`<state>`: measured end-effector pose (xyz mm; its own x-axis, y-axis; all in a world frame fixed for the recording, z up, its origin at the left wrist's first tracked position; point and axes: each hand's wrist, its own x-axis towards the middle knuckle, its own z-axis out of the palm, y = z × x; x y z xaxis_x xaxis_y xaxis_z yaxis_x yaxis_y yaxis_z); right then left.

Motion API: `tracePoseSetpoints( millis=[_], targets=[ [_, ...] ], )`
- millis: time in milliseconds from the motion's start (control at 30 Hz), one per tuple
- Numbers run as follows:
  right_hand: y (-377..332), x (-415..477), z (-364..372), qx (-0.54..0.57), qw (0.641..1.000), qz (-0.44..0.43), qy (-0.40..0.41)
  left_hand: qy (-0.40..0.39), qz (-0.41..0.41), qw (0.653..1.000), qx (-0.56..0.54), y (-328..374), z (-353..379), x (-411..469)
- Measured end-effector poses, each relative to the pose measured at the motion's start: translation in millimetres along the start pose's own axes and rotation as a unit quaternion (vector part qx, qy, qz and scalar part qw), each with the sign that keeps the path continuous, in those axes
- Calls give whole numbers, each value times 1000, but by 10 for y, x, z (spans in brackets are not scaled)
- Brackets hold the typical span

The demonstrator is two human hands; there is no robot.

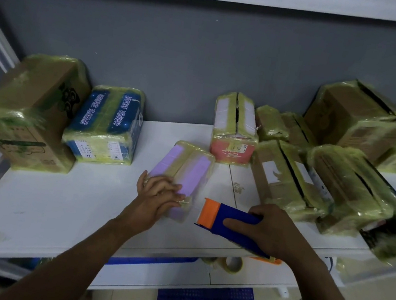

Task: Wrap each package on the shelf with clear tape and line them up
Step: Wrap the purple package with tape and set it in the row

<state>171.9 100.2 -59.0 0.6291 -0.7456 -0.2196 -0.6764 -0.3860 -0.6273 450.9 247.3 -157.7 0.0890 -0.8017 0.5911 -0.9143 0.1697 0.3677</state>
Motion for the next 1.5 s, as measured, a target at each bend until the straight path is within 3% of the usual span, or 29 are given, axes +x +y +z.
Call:
tracePoseSetpoints(
  millis=[167,400,800,1500],
  targets=[
    [112,2,-36,-19,1000,9,12,-4,-12,1000,-6,-56,17,-34],
    [143,202,139,-83,996,18,24,27,-151,987,-42,122,178,-88],
    [14,481,547,-148,989,12,23,108,-146,983,-21,124,378,-41],
    [-121,360,738,-214,973,-5,88,79,-180,976,-98,150,335,-31]
  ],
)
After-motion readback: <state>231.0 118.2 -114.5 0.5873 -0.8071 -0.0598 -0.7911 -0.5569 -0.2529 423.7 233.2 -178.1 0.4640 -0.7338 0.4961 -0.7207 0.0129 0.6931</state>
